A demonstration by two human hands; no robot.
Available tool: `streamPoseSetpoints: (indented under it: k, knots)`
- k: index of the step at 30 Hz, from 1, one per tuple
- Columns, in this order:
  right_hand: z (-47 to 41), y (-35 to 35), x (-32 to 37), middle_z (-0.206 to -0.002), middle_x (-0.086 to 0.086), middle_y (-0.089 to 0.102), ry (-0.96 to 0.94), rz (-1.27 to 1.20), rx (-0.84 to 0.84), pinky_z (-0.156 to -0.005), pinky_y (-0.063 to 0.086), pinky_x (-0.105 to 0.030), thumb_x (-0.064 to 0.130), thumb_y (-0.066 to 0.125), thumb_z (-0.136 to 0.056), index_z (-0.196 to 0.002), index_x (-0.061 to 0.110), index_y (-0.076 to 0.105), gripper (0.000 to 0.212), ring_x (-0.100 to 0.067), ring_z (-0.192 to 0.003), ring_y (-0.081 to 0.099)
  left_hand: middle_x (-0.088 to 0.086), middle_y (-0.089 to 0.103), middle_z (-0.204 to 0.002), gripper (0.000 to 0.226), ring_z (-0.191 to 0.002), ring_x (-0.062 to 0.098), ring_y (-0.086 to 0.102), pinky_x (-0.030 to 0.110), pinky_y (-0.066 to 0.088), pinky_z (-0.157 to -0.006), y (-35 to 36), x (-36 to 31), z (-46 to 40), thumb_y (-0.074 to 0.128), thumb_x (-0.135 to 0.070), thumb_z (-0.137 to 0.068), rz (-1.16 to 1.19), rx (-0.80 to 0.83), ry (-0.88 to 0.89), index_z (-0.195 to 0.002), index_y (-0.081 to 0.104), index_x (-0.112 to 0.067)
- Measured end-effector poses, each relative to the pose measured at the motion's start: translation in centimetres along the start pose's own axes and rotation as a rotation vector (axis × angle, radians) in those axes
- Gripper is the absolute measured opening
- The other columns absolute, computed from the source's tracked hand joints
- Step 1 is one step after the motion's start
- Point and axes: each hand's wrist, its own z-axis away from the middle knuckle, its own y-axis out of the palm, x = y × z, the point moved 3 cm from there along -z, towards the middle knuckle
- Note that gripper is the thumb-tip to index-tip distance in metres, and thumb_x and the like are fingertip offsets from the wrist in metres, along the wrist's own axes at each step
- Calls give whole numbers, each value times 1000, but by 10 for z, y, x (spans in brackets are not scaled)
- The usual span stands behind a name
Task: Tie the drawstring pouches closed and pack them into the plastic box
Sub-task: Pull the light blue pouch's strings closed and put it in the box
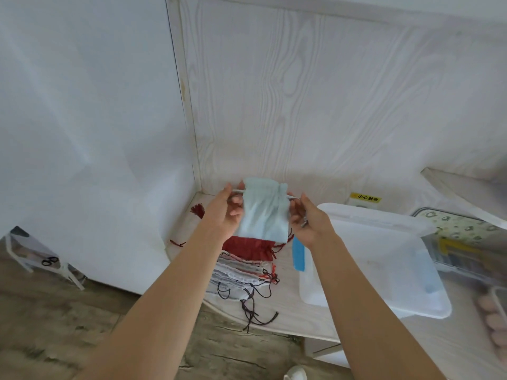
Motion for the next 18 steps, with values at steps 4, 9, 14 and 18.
streamPoseSetpoints:
  k: [4, 9, 14, 18]
  knots:
    - [0, 0, 1, -85, -12, 72, -15, -99, 71, -36, 33, -12, 18, 39, -100, -76, 10, 46, 27, -6, -51, 64, -3, 59, -55, 26, -31, 1, 42, 12, 27, -27, -8, -6, 0, 34, -23, -102, 161, -35, 13, -95, 54, -9]
    - [2, 11, -1, -67, -7, 45, -106, 94, 21, -38, 33, -12, 12, 35, -100, -69, 12, 37, 31, -9, -47, 44, -8, 29, -39, 36, -29, 2, 26, 13, 21, -30, -7, -7, 5, 32, -15, -101, -130, -108, 108, -66, 31, -17]
    - [2, 10, 23, -58, -8, 33, -477, 700, 19, -39, 25, -16, 15, 36, -100, -68, 15, 31, 33, -4, -38, 34, -10, 29, -41, 35, -33, 3, 28, 15, 23, -37, -5, -29, 11, 32, -13, -102, -276, -55, 209, -67, 29, -19]
    - [15, 9, 28, -57, -5, 39, -640, 1091, 63, -46, 33, -20, 15, 40, -99, -78, 14, 37, 21, -7, -45, 41, -8, 31, -45, 30, -36, 4, 27, 15, 22, -40, -6, -31, 17, 39, -11, -99, -435, -53, 207, -70, 34, -17]
